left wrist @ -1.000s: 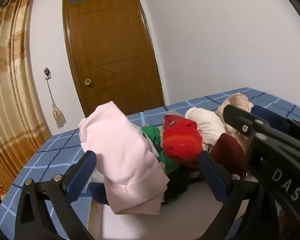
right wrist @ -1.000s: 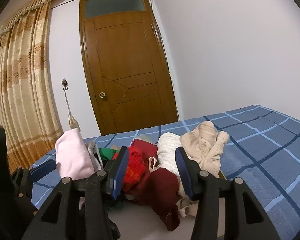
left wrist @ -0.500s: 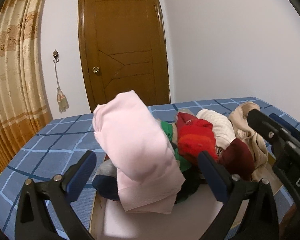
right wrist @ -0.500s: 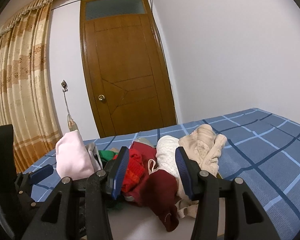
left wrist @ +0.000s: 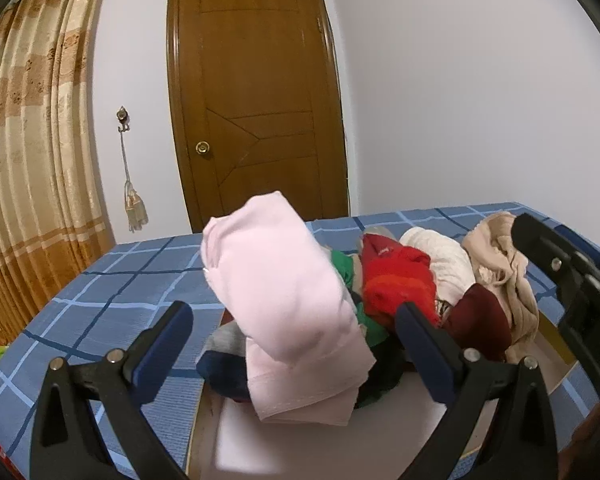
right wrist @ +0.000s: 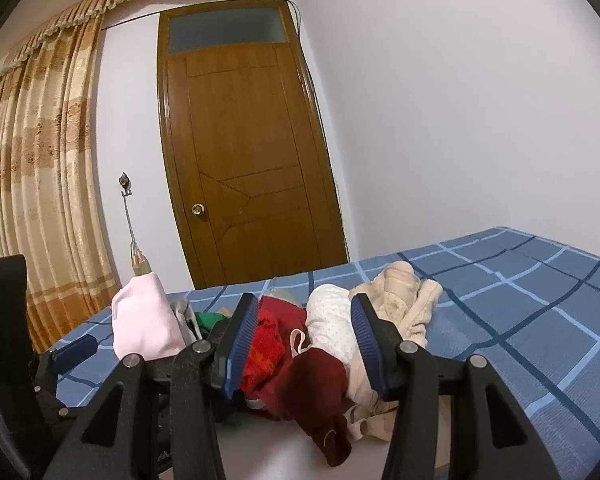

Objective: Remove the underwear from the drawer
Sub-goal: 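Withdraw both open grippers back from the tray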

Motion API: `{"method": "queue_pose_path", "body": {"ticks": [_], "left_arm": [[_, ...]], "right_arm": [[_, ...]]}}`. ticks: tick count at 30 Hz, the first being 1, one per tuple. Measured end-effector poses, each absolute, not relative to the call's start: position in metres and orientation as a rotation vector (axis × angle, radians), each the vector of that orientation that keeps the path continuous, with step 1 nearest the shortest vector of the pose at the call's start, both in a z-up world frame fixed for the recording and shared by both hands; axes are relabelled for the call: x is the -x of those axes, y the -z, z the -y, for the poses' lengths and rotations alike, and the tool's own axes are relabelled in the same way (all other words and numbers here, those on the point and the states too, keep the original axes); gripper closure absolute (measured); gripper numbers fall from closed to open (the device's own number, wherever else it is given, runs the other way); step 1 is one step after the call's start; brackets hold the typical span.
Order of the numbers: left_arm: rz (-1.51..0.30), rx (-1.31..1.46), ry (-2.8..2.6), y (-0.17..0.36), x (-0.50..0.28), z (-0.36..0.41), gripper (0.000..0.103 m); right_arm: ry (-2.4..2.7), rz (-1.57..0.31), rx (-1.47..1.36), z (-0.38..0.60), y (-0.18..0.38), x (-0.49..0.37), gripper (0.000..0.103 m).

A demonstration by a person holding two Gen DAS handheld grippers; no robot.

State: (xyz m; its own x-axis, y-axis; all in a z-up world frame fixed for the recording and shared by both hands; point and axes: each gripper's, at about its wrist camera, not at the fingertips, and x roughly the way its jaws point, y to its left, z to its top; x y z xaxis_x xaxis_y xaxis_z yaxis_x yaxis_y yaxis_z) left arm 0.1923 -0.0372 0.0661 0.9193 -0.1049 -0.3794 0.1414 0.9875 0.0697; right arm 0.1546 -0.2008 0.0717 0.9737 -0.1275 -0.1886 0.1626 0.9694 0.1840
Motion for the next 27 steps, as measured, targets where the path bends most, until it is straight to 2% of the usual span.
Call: {"method": "queue_pose_path", "body": {"ticks": [14,27], "left_arm": [[-0.396,-0.072,0.124,-0.070,-0.186,0.029,0.000],[-0.414,-0.067,0.152,-0.071,-0.156,0.031,0.000]], "right_arm": [[0.155,-0.125,-0.253,0.213,-0.070,-0.144,0.051],[0.122,-0.183,-0.258,0.211,-0.066,-0.125,0.051]]}}
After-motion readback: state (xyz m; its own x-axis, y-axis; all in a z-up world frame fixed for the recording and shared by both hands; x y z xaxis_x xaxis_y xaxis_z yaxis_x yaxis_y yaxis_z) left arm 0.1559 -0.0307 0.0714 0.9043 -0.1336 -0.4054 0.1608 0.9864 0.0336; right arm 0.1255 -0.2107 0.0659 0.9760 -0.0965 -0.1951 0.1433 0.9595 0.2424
